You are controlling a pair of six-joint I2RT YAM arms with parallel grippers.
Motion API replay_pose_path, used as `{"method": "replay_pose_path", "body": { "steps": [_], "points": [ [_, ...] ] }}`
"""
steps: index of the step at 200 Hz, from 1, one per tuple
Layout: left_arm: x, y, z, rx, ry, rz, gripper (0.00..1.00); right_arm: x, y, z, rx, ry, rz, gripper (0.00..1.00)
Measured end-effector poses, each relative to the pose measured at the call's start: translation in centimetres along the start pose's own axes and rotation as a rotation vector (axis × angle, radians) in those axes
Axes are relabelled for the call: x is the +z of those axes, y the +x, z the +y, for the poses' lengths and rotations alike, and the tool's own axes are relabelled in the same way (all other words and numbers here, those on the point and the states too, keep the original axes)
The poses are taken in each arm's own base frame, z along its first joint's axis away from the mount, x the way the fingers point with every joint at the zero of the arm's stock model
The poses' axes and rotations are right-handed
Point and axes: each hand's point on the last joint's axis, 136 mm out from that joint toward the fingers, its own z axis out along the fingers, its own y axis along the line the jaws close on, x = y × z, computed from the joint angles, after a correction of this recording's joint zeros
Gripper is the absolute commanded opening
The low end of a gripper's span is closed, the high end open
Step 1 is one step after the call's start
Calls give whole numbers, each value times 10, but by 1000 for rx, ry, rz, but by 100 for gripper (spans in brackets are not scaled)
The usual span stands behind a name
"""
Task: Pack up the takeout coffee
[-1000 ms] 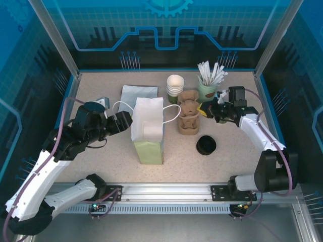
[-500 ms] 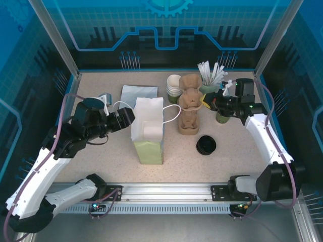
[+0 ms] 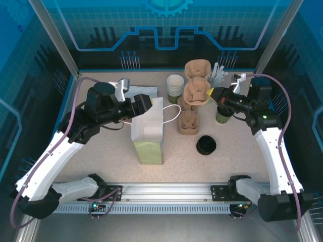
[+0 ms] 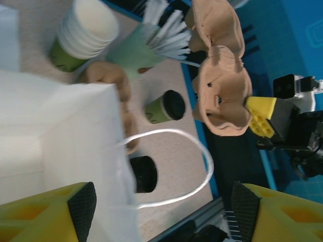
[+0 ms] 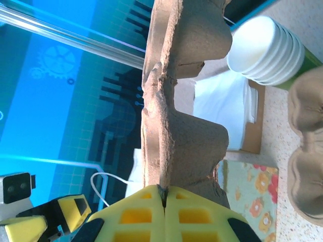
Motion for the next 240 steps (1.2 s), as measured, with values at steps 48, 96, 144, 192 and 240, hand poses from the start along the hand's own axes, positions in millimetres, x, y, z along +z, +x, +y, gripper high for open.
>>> {"method": "replay_pose_path", "body": {
  "steps": [48,96,144,192,240],
  "points": [
    [35,-20,-63,50,147,-1,74,-22,-7,40,-53,-97,-101,0],
    [73,-21,-90,76,194,32,74,-18,2,60,-63,-136,-83,0],
    [91,-16,-91,77,184,56,71,-16,7,68,-54,-154,-72,0],
    [91,-19,-95,78,200,45,55,-15,9,69,-35,-159,-63,0],
    [91,-20,-97,78,205,41,35,-15,9,71,-25,-167,-61,0]
  ]
}}
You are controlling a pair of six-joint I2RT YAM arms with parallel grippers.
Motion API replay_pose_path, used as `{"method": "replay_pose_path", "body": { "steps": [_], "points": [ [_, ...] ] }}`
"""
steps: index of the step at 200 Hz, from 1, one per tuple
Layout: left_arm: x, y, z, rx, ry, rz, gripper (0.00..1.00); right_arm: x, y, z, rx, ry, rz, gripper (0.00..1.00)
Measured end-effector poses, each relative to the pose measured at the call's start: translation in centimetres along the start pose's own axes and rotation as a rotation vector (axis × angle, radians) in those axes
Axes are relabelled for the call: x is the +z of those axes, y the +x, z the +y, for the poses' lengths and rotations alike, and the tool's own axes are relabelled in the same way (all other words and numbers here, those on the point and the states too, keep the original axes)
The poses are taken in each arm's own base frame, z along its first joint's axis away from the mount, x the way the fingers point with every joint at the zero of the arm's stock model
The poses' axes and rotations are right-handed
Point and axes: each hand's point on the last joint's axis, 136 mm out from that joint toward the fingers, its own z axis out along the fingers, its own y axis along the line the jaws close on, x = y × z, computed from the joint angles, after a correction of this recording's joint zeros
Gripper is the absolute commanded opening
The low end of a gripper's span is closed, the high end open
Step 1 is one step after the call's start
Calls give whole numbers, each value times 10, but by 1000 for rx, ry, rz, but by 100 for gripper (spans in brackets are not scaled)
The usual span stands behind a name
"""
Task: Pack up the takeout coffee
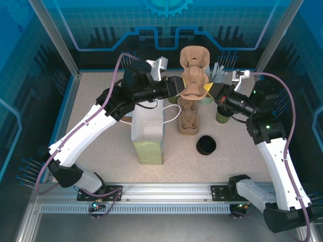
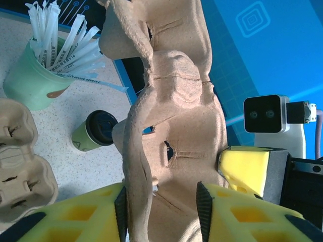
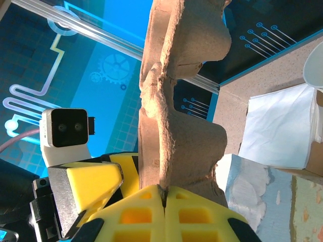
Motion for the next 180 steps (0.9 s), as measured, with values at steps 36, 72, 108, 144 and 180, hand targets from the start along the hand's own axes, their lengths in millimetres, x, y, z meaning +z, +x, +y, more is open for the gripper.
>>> {"method": "replay_pose_path", "body": {
  "steps": [36,72,108,144,180],
  "points": [
    [0,0,0,-6,0,0,21,-1,0,1,9,-3,-2,1],
    [0,0,0,-2,0,0,13,0,1,0,12,-4,-2,7],
    [-3,-1,-3,1,6,-5,9,0,5,-6,5,12,11,23],
    [-14,-1,-9,21,18,-13,8,-7,16,-19,-59,80,36,40],
    [-29,12,-14,81,4,7,8,-25,21,-25,-216,167,62,64]
  ]
}}
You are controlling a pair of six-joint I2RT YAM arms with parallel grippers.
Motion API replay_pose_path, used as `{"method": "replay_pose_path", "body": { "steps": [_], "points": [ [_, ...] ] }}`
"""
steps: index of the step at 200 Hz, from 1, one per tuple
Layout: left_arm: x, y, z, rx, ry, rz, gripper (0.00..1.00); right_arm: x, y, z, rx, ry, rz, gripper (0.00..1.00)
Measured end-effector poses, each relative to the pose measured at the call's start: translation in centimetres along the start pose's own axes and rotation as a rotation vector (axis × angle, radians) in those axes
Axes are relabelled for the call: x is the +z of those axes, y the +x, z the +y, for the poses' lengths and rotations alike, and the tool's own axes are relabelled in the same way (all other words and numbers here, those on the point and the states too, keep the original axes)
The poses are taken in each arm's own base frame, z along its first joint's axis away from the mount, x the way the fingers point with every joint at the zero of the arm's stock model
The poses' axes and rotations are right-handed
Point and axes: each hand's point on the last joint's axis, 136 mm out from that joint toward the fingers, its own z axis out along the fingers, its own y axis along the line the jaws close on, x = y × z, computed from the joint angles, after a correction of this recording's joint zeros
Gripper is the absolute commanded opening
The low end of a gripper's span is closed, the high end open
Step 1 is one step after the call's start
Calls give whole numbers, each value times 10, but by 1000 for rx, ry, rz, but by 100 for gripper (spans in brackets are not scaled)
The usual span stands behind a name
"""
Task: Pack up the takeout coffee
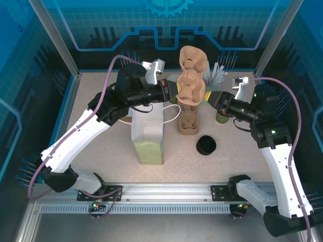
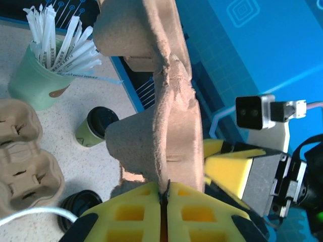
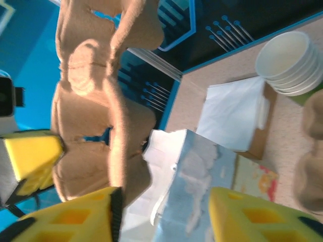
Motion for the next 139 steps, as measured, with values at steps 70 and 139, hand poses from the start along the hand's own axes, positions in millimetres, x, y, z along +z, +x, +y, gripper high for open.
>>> {"method": "replay_pose_path", "body": {
  "steps": [70,139],
  "points": [
    [-27,41,-11,139,-23,37,8,-26,-6,20,-508,53,82,99],
    [-22,59,-3,181,-71,60,9,-34,-8,47,-994,111,184,100]
  ]
}}
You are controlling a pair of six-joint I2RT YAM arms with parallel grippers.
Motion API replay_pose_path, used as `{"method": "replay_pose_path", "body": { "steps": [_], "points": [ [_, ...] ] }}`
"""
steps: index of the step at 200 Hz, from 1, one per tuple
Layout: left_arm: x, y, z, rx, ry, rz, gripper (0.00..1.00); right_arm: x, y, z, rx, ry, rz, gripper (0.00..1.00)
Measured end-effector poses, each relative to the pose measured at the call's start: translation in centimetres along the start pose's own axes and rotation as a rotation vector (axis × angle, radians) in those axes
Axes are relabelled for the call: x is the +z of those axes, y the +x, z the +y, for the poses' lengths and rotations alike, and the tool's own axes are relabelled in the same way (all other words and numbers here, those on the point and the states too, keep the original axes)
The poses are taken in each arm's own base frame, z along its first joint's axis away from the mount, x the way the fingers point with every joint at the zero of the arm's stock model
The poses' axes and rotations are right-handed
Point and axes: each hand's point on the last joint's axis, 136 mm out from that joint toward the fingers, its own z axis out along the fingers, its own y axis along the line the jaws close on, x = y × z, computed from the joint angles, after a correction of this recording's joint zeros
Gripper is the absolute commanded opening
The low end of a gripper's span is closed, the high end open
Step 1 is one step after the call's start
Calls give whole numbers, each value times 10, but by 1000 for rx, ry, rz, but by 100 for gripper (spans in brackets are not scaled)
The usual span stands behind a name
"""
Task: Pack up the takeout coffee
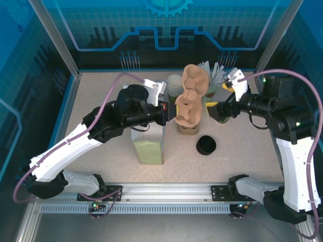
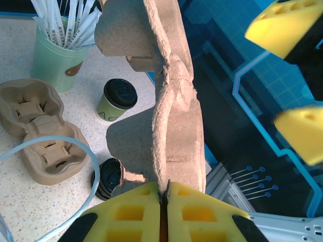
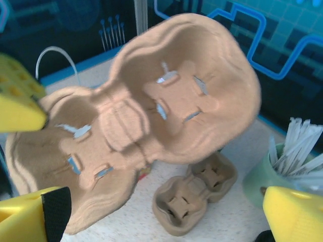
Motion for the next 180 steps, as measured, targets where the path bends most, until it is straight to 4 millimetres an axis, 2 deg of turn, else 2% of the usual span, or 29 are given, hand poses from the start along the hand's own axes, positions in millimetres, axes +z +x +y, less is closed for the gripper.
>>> {"method": "replay_pose_path", "body": {
  "steps": [22,51,94,128,180],
  "points": [
    [0,0,0,0,0,0,9,0,0,12,-149,2,28,98],
    [0,1,-1,2,3,2,9,7,2,17,-279,23,78,97],
    [2,3,0,4,1,6,9,36,3,20,-412,21,176,97],
    [4,5,1,18,-1,11,9,56,0,22,-451,13,220,95],
    [6,6,1,21,2,9,9,73,2,22,-442,-2,260,89]
  ]
}}
